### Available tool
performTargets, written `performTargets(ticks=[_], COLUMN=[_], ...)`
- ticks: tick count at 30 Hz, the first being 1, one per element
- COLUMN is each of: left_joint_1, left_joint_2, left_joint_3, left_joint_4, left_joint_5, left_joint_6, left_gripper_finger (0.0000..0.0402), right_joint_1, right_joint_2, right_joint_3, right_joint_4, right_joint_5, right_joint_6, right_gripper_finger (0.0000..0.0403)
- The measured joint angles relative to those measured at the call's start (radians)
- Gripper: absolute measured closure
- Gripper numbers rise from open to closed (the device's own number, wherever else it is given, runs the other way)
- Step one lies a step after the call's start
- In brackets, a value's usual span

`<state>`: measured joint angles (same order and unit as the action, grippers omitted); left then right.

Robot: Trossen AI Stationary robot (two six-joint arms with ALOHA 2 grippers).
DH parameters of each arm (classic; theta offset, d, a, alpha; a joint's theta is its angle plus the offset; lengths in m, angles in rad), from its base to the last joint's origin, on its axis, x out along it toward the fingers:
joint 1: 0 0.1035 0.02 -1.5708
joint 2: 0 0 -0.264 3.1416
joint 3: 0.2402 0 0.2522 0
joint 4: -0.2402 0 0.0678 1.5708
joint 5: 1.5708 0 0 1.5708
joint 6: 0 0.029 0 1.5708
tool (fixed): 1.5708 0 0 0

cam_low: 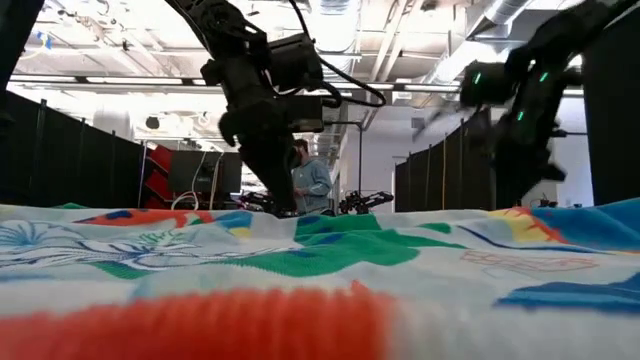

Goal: Roll towel
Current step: Roll the multicolor dinosaur print towel

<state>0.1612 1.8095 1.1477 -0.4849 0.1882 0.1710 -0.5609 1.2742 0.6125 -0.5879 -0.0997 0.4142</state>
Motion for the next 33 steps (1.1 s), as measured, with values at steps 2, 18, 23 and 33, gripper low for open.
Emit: performTargets(ticks=[2,18,23,33], left_joint_1=[-0.014,-0.097,-0.144,-0.204], left_joint_2=[0.000,0.155,0.257,0.289], left_joint_3=[0.000,0.117,0.253,0.303], left_joint_4=[0.001,0.449,0.449,0.385], left_joint_5=[0.000,0.002,0.002,0.012], left_joint_6=[-0.017,-0.406,-0.463,-0.513], left_gripper_finger=[0.0325,0.0325,0.0325,0.0325], right_joint_1=[-0.075,-0.209,-0.206,-0.213], right_joint_2=[0.094,0.373,0.434,0.435], right_joint_3=[0.013,0.285,0.290,0.288], right_joint_4=[0.061,-0.100,-0.118,-0.049], right_joint_5=[0.000,-0.086,-0.091,-0.092], right_joint_6=[-0.097,-0.772,-0.857,-0.860], right_gripper_finger=[0.0403,0.0403,0.0403,0.0403])
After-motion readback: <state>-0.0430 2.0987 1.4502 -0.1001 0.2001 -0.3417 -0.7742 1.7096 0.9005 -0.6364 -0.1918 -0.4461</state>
